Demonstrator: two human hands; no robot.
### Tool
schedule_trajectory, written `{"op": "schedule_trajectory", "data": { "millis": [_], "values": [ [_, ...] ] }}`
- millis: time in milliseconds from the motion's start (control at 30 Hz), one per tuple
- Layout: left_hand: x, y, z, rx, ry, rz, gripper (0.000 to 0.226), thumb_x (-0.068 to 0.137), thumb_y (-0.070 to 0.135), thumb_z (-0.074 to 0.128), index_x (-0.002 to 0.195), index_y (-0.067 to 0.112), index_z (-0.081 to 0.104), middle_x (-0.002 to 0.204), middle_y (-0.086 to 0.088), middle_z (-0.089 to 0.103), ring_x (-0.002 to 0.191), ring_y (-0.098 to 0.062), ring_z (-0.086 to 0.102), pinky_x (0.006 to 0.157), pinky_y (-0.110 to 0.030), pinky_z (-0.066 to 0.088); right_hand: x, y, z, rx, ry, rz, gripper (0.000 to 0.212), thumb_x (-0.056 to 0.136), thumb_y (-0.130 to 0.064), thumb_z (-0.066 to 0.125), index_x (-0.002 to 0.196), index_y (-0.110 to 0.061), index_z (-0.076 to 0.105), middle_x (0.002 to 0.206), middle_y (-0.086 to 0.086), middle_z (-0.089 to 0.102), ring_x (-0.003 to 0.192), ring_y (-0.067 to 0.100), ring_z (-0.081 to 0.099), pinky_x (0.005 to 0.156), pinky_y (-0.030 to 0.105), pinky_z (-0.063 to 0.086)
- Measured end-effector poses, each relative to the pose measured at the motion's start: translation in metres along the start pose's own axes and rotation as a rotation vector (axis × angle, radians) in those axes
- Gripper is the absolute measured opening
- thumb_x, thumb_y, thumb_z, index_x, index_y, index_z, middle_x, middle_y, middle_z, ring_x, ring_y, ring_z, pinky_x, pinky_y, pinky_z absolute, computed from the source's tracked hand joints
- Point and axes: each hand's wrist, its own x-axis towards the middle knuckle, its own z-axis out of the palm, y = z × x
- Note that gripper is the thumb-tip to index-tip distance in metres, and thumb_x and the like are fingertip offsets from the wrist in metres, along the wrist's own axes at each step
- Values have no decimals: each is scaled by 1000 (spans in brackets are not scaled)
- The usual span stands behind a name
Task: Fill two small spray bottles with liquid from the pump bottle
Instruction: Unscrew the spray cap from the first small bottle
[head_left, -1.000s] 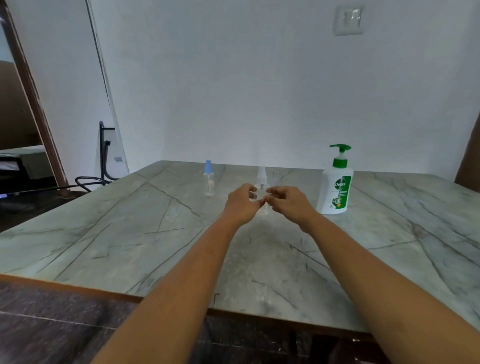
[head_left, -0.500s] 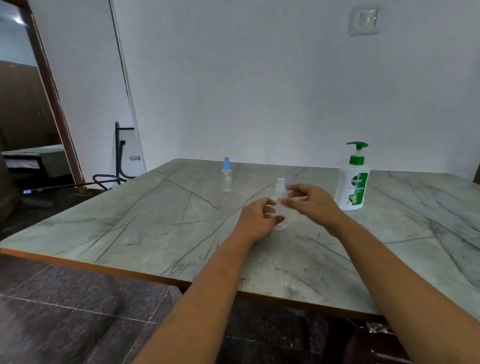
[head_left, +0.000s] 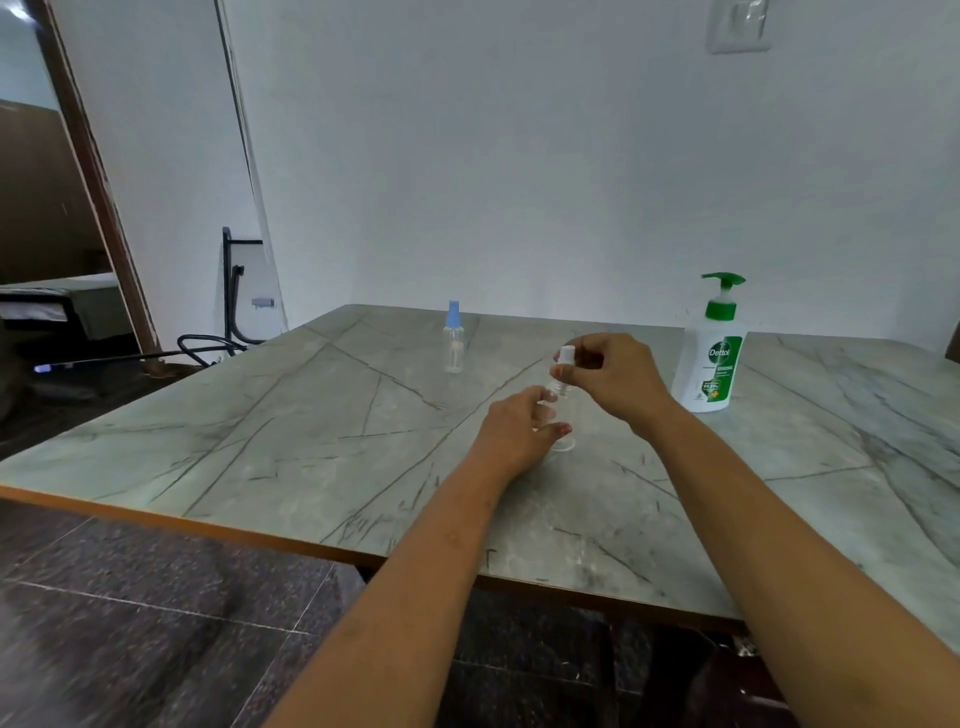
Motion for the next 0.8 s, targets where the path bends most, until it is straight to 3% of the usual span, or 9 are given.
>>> {"op": "schedule_trajectory", "data": {
  "millis": [67,133,267,333,433,500,633,700,800],
  "values": [
    [-1,1,-1,-12,-17,-6,43,88,26,64,127,14,51,125,-7,59,111,-19,58,97,-29,43,2,1,-7,47,-83,-2,25,83,-13,71,108,-10,69,94,-2,67,85,6,61,71,9,45],
    [-1,0,-2,-24,-18,-7,43,87,26,64,127,15,52,124,-8,60,110,-19,58,97,-29,43,5,4,-15,163,-198,0,27,85,-6,66,112,-10,66,98,-1,68,90,4,63,85,19,52],
    [-3,-1,-1,-31,-18,-21,43,87,26,64,127,17,51,122,-8,60,108,-19,58,98,-30,44,11,7,-25,336,-344,28,46,89,7,54,131,-11,51,114,8,64,108,17,61,93,28,49],
    [-3,0,-1,-31,-22,-22,43,87,26,64,127,16,51,123,-8,60,109,-19,58,99,-31,43,14,8,-26,325,-314,38,46,89,-6,61,132,-17,49,121,6,58,111,18,57,91,27,48],
    [-3,0,-2,-25,-21,-16,42,87,27,64,126,16,52,122,-7,61,109,-19,58,101,-33,45,12,5,-15,104,-180,9,39,78,-32,75,112,-17,63,103,2,61,94,15,59,81,26,49],
    [-3,-1,-1,-20,-21,-11,41,87,28,64,125,16,52,123,-7,60,110,-18,58,101,-33,45,9,3,-5,-53,-116,-25,39,72,-36,80,99,-12,66,91,3,64,81,14,58,74,27,49],
    [-1,0,0,-10,-24,-13,41,88,28,63,126,17,52,125,-6,59,111,-18,58,99,-31,44,7,1,0,-19,-92,-26,31,73,-17,80,99,-8,68,92,4,67,84,16,63,75,26,52],
    [-1,0,0,-9,-24,-19,41,88,27,63,126,17,52,124,-7,59,110,-19,58,98,-30,44,7,1,-6,65,-164,-4,33,75,-5,76,106,-11,66,97,3,68,90,15,64,75,19,51],
    [-1,0,0,2,-21,-28,41,88,27,63,126,17,51,122,-8,59,107,-21,58,98,-32,45,10,0,-17,193,-357,28,48,81,11,62,123,-11,56,110,8,65,102,16,62,83,22,51]
  ]
}}
